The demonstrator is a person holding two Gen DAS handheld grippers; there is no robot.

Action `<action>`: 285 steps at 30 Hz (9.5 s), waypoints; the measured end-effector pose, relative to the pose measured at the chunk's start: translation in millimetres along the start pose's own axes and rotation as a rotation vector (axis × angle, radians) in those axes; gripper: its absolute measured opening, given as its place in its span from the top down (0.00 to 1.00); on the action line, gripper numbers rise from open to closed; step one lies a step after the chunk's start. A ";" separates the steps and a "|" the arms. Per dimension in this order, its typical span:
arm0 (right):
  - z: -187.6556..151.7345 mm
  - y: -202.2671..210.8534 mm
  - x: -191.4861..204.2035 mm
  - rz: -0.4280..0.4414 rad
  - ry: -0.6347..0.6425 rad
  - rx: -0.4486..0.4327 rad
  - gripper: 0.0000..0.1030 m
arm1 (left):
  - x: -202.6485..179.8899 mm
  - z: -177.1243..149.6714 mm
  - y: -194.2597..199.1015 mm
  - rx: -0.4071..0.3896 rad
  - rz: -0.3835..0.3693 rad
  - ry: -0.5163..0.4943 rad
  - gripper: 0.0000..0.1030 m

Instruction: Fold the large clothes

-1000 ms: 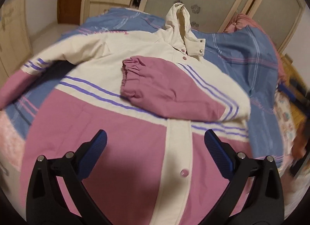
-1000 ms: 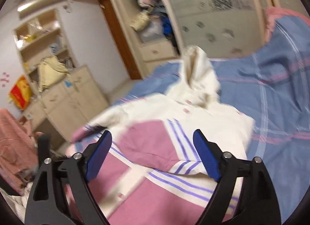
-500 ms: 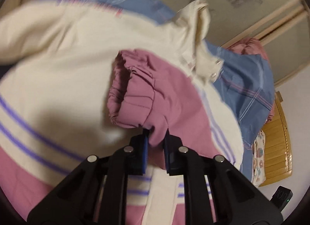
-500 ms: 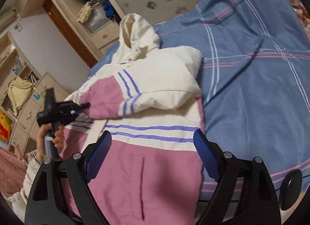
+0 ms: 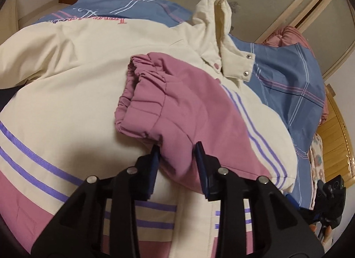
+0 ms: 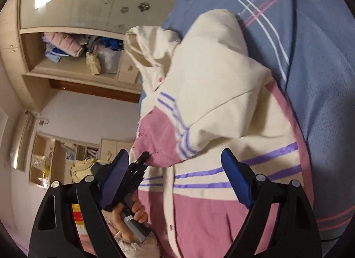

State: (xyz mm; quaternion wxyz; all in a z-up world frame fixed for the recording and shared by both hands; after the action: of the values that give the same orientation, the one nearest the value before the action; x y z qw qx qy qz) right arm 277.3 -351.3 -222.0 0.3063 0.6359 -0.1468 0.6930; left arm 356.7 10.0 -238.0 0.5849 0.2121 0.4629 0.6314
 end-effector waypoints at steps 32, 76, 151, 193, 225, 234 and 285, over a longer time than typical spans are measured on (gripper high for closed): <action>44.4 -12.7 -37.1 -0.167 0.129 -0.087 0.40 | -7.3 14.4 -35.6 -0.001 0.125 -0.047 0.47; -92.4 -86.1 -12.9 -0.520 0.749 0.137 0.01 | 183.9 71.6 179.5 -0.588 -0.216 0.367 0.88; 55.1 -179.2 67.2 -0.478 0.549 0.059 0.31 | 99.7 7.3 15.9 -0.151 0.067 0.189 0.18; -6.3 11.3 6.3 -0.568 0.484 -0.075 0.45 | 127.8 -58.2 71.4 -0.140 0.205 0.039 0.17; -261.6 -67.8 22.5 -0.783 0.855 0.317 0.17 | 105.5 -192.6 97.9 -0.003 0.377 -0.244 0.10; -286.1 -74.6 3.6 -0.806 0.901 0.402 0.06 | 108.8 -208.2 95.0 0.023 0.367 -0.259 0.06; 141.4 -433.1 141.0 -0.497 0.708 0.058 0.94 | 63.5 1.5 -30.3 -0.208 0.261 -0.135 0.02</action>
State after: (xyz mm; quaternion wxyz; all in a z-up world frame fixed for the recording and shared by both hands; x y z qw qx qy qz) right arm 653.5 -68.5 -144.7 0.4772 0.3833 0.1445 0.7775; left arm 360.0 66.4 -279.9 0.5466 0.2507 0.3234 0.7306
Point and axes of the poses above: each gripper's, at about its wrist camera, not at the fingertips, and y roughly against the way its jaws point, x to its left, z to its top, the point moved 3 cm from there along -y, roughly the way its jaws point, and after that the axes turned 13 degrees about z, right-handed, at the moved point
